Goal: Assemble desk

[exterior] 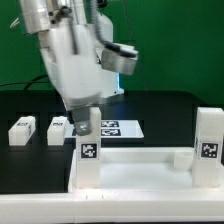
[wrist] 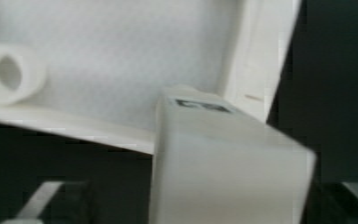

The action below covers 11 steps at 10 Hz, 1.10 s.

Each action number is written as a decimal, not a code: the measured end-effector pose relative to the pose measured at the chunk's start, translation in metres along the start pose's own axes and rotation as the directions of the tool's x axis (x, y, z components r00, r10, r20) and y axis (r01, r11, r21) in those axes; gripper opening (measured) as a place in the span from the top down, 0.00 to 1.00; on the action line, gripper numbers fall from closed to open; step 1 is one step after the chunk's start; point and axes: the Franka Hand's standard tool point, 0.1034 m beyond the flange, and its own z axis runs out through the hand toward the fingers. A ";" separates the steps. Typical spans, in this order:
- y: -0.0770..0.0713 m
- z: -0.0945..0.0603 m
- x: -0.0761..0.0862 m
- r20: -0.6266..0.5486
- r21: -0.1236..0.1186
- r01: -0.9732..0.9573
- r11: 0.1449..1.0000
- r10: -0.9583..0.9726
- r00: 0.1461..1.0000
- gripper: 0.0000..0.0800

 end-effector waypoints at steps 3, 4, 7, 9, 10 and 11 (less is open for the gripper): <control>0.001 0.001 -0.006 0.042 -0.010 0.324 0.946 -0.323 0.945 0.19; 0.001 0.002 -0.006 0.043 -0.009 0.370 0.929 -0.370 0.928 0.19; 0.003 0.003 -0.005 0.040 -0.041 0.731 0.681 -0.730 0.682 0.19; 0.000 0.002 -0.002 0.029 -0.043 0.843 0.536 -0.843 0.537 0.19; 0.000 0.002 -0.003 0.028 -0.046 0.812 0.582 -0.812 0.583 0.19; 0.000 0.002 -0.002 0.029 -0.047 0.819 0.572 -0.818 0.574 0.38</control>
Offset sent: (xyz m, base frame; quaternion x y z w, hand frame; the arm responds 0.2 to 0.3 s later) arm 0.0000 0.0000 0.0000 0.0000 0.0000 -0.1296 0.9916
